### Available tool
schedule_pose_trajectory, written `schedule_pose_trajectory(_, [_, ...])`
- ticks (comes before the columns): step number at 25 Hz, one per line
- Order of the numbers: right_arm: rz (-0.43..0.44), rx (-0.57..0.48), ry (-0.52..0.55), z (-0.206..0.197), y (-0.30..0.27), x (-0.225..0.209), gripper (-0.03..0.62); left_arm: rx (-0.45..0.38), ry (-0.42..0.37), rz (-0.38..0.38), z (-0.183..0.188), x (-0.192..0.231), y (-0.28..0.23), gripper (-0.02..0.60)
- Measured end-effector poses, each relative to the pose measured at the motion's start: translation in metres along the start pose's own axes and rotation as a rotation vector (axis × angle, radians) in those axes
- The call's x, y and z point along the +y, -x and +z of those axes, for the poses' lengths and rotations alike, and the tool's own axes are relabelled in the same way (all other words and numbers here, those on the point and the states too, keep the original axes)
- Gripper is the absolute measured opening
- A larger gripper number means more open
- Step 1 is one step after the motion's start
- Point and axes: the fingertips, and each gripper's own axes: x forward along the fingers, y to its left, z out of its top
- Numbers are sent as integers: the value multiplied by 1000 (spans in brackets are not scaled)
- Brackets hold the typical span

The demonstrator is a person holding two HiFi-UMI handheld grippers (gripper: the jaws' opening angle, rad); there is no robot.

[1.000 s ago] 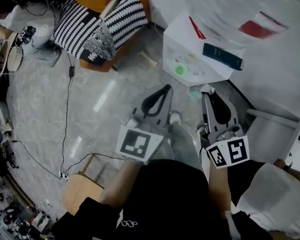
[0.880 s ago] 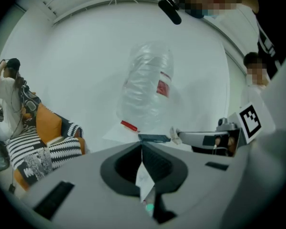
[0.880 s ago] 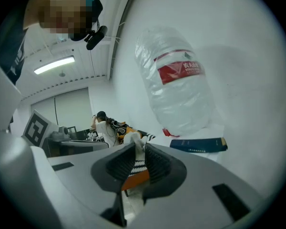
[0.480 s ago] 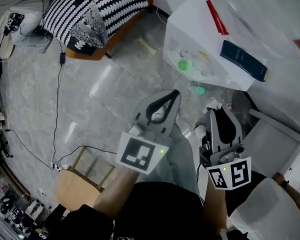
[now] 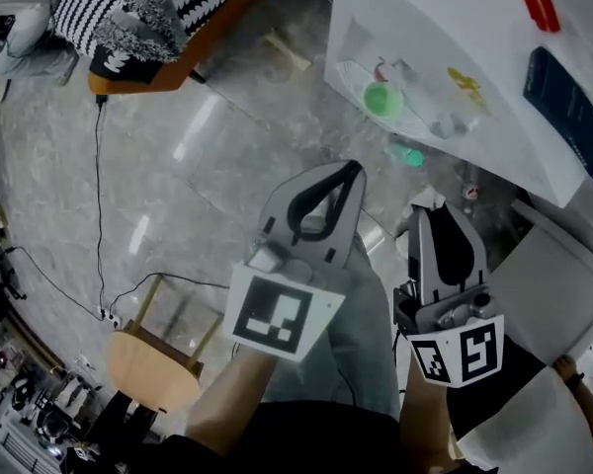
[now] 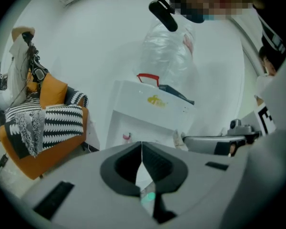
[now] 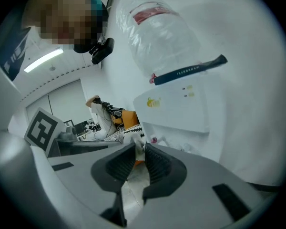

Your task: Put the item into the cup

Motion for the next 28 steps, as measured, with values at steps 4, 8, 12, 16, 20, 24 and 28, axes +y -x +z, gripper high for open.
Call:
schedule_pose_trajectory(4, [-22,13,-17,-32,-13,-10,66,24,-10,-17,-27,2,-12,14])
schedule_pose_trajectory(8, [-62,36,6,-54,-29,-24,66,53,28,4,-51,12,-27,14])
schedule_pose_trajectory(12, [-98,65,90,-80,-55,-33,66,65,54,79,-69,30,-38,14])
schedule_pose_trajectory(16, [-108,77,136,-87,-81,-39,66,86,55,109,-82,42,-40,14])
schedule_pose_trajectory(20, [-178,97,153,-99,-97,-56,66,95,61,122,-89,46,-41,14])
schedule_pose_trajectory(24, [-253,127,154,-117,-115,-71,66,115,69,114,-98,45,-43,14])
schedule_pose_trajectory(28, [-274,137,155,-122,-130,-81,66,130,82,117,-108,48,-41,14])
